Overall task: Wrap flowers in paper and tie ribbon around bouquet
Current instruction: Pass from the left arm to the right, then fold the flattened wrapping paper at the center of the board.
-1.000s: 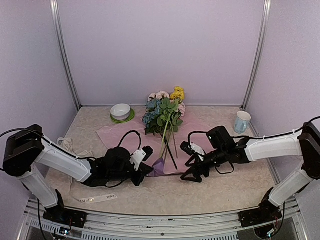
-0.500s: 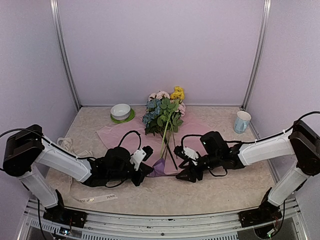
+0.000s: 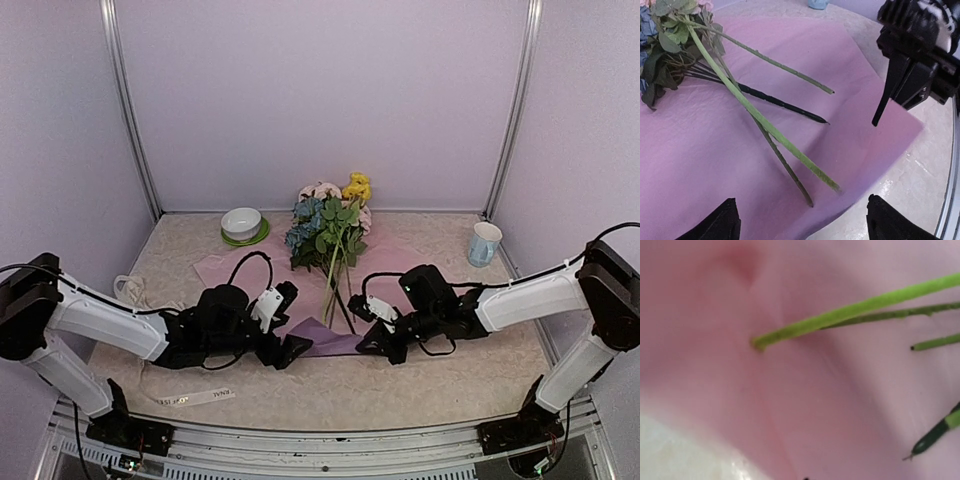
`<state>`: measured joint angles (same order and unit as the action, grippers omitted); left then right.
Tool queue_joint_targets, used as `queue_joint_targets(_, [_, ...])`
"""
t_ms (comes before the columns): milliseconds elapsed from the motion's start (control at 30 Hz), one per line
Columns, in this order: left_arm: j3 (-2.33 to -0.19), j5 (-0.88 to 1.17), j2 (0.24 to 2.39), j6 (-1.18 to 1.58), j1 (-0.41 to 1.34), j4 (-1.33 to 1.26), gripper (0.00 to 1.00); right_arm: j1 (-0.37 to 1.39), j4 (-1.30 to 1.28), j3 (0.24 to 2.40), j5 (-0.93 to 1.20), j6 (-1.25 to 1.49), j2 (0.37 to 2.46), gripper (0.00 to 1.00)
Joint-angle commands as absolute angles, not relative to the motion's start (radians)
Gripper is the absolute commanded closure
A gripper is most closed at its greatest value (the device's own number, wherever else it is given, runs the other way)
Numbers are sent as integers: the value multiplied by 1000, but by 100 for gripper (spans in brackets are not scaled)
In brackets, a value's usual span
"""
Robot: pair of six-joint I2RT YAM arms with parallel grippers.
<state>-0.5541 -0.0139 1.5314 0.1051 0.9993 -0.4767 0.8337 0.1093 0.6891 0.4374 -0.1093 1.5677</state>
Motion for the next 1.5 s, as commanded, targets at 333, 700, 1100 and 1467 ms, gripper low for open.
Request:
queue_joint_targets(333, [-609, 141, 1486, -16, 992, -274, 14, 759, -62, 710, 536, 0, 1548, 100])
queue_joint_targets(700, [-663, 22, 1663, -2, 1039, -453, 56, 694, -25, 688, 593, 54, 1561, 100])
queue_joint_targets(1100, [-708, 78, 1722, 42, 1011, -480, 100, 637, -81, 745, 649, 104, 1476, 52])
queue_joint_targets(1467, [-717, 80, 1729, 39, 1000, -479, 100, 525, -113, 1043, 526, 243, 1699, 43])
